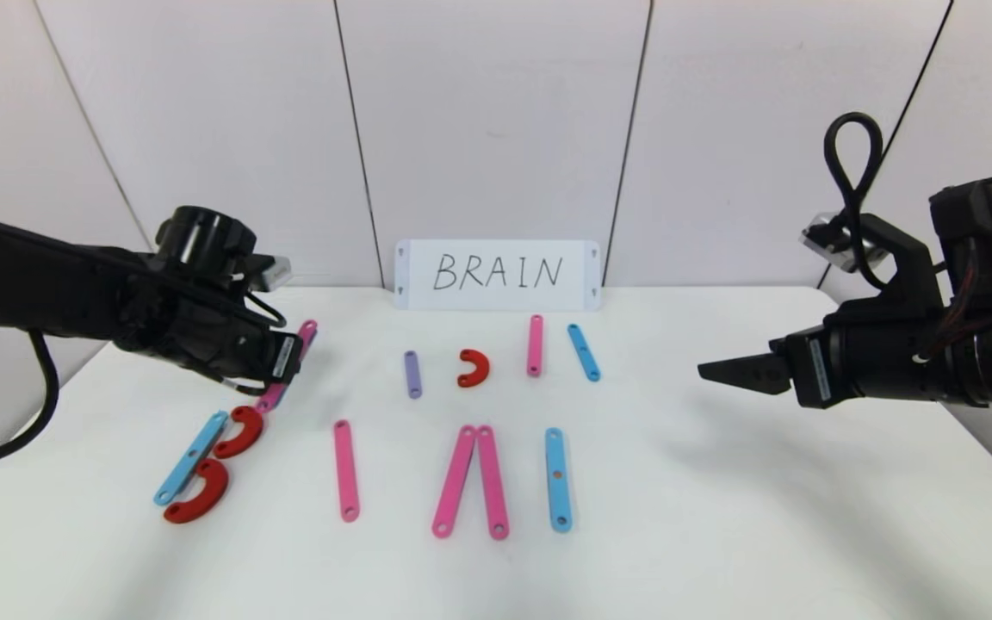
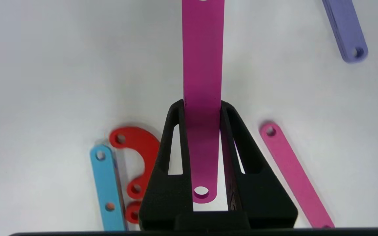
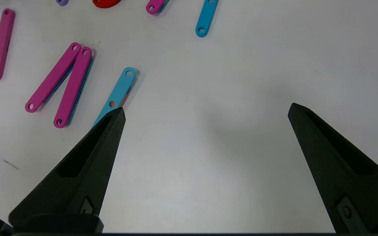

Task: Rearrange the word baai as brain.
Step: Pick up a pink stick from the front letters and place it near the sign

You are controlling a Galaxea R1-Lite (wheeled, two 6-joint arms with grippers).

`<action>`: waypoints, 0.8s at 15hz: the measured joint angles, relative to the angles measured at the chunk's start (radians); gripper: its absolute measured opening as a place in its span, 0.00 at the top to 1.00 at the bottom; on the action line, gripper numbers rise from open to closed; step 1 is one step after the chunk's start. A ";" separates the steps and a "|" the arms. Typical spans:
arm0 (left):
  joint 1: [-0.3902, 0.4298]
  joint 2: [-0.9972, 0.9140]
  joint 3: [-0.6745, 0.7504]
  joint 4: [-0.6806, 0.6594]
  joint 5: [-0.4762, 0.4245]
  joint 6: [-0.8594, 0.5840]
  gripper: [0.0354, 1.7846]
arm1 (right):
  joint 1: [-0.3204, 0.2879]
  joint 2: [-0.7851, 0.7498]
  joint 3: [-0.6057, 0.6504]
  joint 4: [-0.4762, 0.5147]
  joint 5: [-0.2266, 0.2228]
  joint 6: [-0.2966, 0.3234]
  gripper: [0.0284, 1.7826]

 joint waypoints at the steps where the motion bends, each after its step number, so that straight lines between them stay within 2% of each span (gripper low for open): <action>1: 0.017 0.033 -0.060 0.016 0.001 0.000 0.85 | 0.003 0.000 0.002 0.000 -0.001 0.000 0.03; 6: 0.091 0.219 -0.356 0.142 -0.010 0.003 0.85 | 0.024 0.005 0.012 0.000 -0.004 -0.001 0.03; 12: 0.105 0.362 -0.546 0.287 -0.023 0.003 0.85 | 0.029 0.006 0.016 -0.001 -0.004 -0.001 0.03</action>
